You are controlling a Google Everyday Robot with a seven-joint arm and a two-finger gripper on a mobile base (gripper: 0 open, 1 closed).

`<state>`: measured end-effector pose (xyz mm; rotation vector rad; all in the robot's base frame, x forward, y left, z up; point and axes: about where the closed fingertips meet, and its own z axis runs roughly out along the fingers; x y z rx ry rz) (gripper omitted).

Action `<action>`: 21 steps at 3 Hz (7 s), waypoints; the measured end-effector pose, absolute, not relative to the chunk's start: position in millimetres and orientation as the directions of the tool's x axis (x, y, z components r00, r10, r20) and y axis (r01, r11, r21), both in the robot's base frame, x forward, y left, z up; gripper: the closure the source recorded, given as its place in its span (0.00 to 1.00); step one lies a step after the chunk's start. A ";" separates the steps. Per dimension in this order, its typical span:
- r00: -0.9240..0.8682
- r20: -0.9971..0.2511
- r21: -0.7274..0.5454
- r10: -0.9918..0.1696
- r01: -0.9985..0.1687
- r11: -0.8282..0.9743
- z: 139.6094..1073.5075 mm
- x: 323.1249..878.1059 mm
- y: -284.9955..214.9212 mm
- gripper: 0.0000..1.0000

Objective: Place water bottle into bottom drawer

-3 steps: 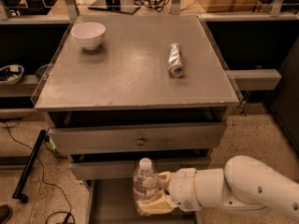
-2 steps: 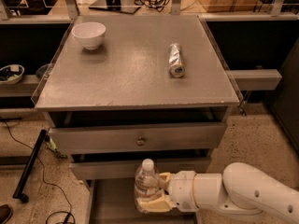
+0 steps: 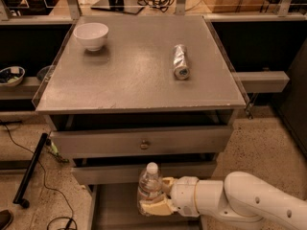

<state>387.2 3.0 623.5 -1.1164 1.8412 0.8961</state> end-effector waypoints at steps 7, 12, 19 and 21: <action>-0.371 -0.902 0.160 -0.219 -0.761 0.629 525.2 430.3 27.0 1.00; -0.429 -0.902 0.199 -0.053 -0.523 0.829 427.4 436.6 12.6 1.00; -0.468 -0.884 0.146 -0.005 -0.286 0.947 344.2 480.2 -26.7 1.00; -0.466 -0.885 0.127 0.003 -0.235 0.964 329.3 487.3 -39.4 1.00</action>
Offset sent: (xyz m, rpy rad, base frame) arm 0.0139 0.0091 -0.0536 0.0265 -0.0697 -0.2446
